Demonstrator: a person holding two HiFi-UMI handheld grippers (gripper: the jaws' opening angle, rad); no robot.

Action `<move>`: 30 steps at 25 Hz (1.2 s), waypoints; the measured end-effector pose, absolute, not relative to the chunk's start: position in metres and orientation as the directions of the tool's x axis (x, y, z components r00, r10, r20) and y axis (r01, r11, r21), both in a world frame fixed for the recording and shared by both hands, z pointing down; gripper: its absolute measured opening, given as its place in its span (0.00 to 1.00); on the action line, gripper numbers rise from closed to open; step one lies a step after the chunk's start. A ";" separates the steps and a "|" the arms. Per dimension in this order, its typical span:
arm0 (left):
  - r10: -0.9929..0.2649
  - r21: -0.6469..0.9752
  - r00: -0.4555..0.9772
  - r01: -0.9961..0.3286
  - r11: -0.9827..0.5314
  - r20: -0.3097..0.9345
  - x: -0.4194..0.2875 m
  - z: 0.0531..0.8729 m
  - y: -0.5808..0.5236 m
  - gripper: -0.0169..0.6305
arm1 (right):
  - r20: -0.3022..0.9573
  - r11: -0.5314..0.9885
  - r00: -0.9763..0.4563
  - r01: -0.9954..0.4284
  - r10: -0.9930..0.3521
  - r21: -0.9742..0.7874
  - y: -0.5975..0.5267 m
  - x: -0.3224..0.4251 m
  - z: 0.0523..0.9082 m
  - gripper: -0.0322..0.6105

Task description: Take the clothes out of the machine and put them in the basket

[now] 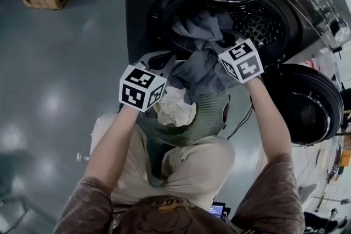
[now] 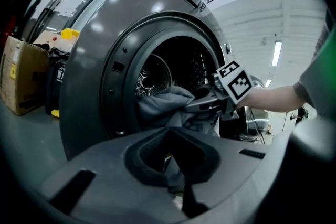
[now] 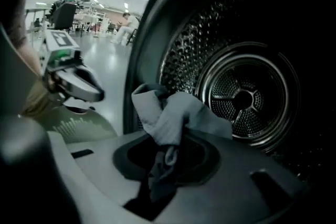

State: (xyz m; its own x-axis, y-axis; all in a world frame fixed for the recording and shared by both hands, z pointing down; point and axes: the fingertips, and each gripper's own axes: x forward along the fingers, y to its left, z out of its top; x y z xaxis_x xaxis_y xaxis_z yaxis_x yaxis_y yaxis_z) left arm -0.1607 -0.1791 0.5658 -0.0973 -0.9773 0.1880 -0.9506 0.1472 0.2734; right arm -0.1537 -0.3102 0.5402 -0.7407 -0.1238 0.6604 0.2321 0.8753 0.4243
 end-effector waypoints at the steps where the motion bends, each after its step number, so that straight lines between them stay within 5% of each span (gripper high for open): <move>1: -0.978 0.271 -0.094 -0.952 0.143 0.188 -0.160 0.566 -0.180 0.04 | 0.656 0.872 -0.747 0.248 -0.106 0.423 -0.301 -0.143 0.533 0.17; 20: -0.983 0.253 -0.082 -0.960 0.121 0.162 -0.154 0.558 -0.172 0.04 | 0.827 0.884 -0.494 0.467 0.270 -0.010 -0.161 -0.007 0.620 0.17; 25: -0.983 0.245 -0.090 -0.961 0.127 0.158 -0.151 0.555 -0.169 0.04 | 0.802 0.875 -0.544 0.482 0.248 0.056 -0.163 -0.014 0.610 0.27; 30: -0.982 0.247 -0.103 -0.959 0.141 0.160 -0.156 0.554 -0.165 0.04 | 0.757 0.853 -0.610 0.502 0.234 0.141 -0.173 -0.019 0.550 0.26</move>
